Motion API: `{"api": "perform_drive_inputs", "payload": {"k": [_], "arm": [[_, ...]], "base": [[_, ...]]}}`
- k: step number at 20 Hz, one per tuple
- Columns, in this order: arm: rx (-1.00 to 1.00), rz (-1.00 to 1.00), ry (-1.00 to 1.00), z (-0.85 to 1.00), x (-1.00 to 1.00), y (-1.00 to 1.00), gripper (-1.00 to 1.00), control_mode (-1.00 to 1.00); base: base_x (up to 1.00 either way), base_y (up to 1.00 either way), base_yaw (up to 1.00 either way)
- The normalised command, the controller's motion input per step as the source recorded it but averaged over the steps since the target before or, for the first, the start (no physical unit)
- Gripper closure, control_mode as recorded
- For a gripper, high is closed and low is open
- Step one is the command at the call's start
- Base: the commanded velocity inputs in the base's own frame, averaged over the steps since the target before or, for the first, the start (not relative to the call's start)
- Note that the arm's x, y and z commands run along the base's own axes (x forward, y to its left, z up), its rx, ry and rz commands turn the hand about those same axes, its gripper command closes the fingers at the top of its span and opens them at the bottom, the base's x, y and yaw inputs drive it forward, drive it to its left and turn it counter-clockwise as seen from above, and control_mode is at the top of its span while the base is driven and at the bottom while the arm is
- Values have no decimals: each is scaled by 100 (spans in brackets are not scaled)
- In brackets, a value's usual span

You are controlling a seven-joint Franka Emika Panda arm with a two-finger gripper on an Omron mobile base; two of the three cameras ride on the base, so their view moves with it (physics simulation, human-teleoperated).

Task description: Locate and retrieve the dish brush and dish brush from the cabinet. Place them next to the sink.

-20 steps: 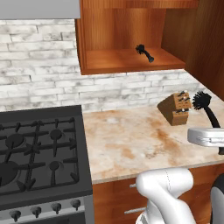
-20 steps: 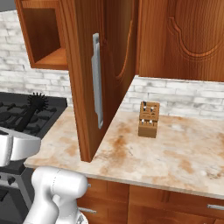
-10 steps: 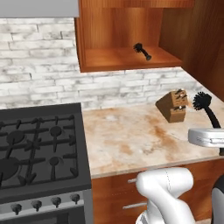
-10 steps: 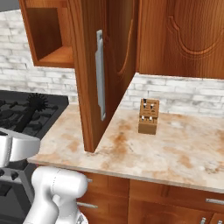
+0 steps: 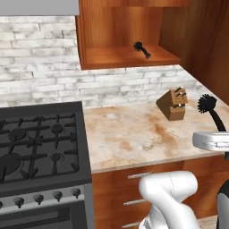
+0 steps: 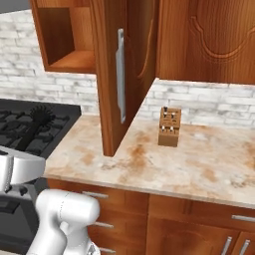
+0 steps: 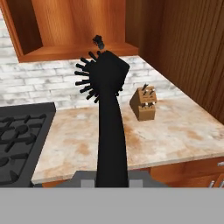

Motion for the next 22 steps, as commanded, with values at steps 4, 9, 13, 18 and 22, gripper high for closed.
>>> {"api": "perform_drive_inputs", "payload": {"k": [4, 9, 13, 18, 22], "arm": [[0, 0, 0, 0, 0, 0, 100, 100], [0, 0, 0, 0, 0, 0, 100, 100], [0, 0, 0, 0, 0, 0, 100, 100], [0, 0, 0, 0, 0, 0, 100, 100], [0, 0, 0, 0, 0, 0, 100, 100]], "base": [[-37, -5, 0], [-20, -2, 0], [-3, -4, -3], [-32, -2, -30], [-51, 0, -34]]}}
